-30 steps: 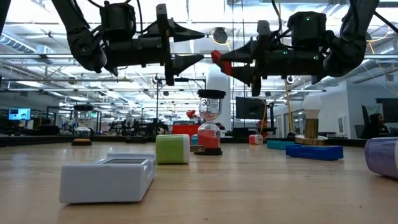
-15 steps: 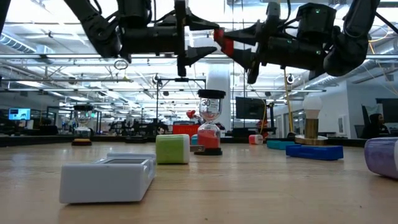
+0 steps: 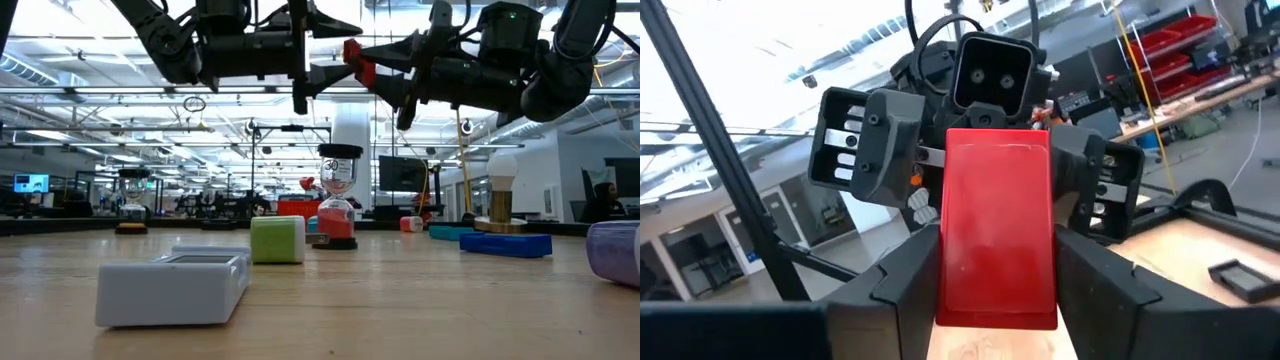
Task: Pick & Place Office items
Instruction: Put the red digital timer into the blue bin
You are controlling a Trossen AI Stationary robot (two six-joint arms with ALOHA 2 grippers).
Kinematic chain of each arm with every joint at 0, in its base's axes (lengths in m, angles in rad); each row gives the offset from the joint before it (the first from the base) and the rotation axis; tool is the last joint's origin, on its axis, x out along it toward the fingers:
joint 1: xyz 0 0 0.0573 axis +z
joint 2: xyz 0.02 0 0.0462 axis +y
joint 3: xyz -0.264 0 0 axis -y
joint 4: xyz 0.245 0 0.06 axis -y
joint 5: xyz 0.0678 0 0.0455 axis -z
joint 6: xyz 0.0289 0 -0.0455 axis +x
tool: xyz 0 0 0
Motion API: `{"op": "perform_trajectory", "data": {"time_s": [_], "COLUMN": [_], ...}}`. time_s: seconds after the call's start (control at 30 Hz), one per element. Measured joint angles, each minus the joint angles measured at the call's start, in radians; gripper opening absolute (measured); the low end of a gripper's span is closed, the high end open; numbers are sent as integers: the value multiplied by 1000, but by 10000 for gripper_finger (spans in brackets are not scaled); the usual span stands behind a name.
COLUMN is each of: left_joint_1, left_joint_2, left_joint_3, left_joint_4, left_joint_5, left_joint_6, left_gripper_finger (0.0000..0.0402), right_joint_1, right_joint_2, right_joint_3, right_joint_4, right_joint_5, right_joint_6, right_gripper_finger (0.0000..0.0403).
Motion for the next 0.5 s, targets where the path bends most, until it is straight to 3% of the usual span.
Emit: {"op": "perform_trajectory", "data": {"time_s": [0.17,0.4,0.5], "left_joint_1": [-5,-24,-28], "left_joint_2": [0,0,0], "left_joint_3": [0,0,0], "left_joint_4": [6,15,15], "left_joint_5": [3,6,4], "left_joint_6": [3,66,82], "left_gripper_finger": [254,169,162], "right_joint_1": [18,23,29], "right_joint_2": [0,-1,-1], "right_joint_3": [17,28,28], "right_joint_4": [2,-13,-13], "right_joint_5": [1,0,-1], "right_joint_6": [-46,-54,-57], "right_gripper_finger": [165,167,168]}}
